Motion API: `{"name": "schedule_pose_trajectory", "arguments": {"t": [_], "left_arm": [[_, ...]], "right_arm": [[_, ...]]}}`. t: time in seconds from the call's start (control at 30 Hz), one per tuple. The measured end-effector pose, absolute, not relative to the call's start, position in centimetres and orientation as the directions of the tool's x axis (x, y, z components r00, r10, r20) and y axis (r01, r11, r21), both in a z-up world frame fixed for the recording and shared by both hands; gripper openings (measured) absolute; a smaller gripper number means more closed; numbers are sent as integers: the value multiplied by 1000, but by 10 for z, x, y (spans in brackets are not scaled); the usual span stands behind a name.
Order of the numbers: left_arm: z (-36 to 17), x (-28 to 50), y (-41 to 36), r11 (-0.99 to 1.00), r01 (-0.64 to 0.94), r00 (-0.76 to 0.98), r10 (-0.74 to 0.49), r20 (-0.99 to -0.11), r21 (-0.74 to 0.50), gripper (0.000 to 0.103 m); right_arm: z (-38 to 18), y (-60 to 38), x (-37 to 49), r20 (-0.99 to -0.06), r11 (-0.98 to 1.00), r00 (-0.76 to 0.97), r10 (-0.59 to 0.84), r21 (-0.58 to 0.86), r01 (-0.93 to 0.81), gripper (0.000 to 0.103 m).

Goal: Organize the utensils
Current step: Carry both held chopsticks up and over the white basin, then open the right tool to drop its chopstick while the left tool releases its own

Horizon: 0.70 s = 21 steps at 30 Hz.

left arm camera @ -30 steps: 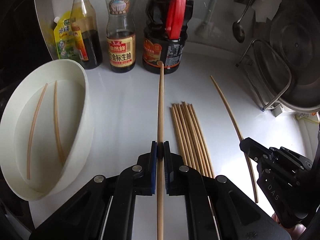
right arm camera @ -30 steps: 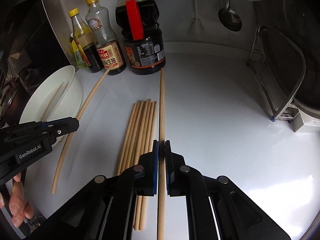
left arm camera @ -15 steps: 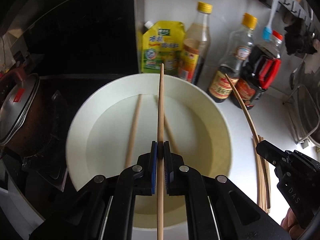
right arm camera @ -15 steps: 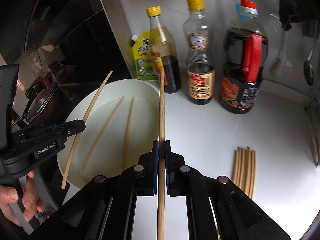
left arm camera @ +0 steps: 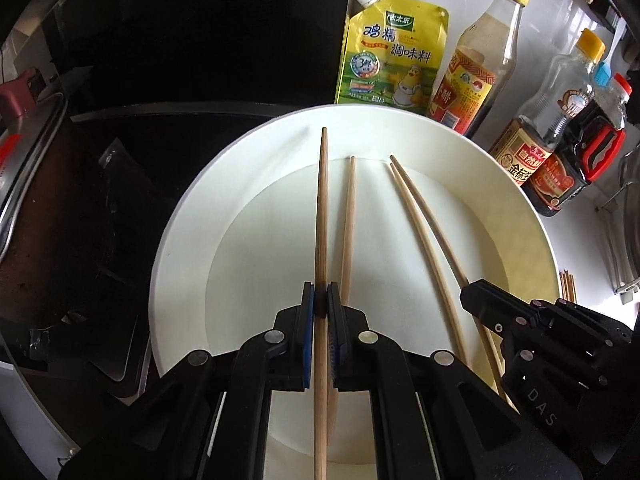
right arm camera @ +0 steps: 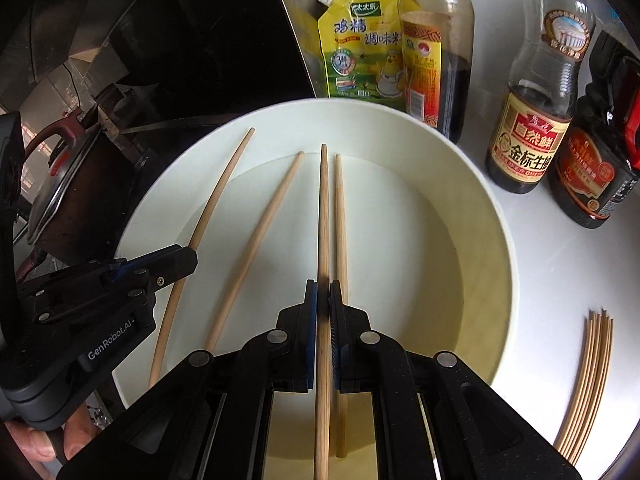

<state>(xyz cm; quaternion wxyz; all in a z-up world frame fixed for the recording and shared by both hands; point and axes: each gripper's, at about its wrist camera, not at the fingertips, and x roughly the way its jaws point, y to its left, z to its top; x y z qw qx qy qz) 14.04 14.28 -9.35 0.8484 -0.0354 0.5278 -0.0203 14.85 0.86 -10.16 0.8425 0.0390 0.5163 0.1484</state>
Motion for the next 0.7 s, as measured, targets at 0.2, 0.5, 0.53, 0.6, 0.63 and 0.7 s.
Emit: {"name": "schedule_pose_trajectory", "arguments": {"t": [0.2,0.5,0.53,0.6,0.63,0.7], "left_arm": [[-108,148,145,997,10,409,-77,-909,-80,7],[-108,149,154,996,-2,407,-84,-910,-93,22],[-106,148,155,996,-5,412,-82,-907,-92,25],[-102,147,158,996,-10,419,-74,-905,-86,34],[-100,146,160,996,-15,423,-72,-903,-87,36],[-94,143,164,996,-25,437,-65,-897,-84,47]], "right_arm": [[-115,14,153,-877,959,396,271,214,-183,6],[-112,15,154,-877,964,408,253,194,-180,6],[-111,14,153,-878,965,408,251,194,-177,6],[-109,13,152,-875,966,415,248,190,-176,9],[-107,13,151,-873,967,423,243,185,-176,11],[-102,11,149,-867,968,439,238,177,-176,12]]}}
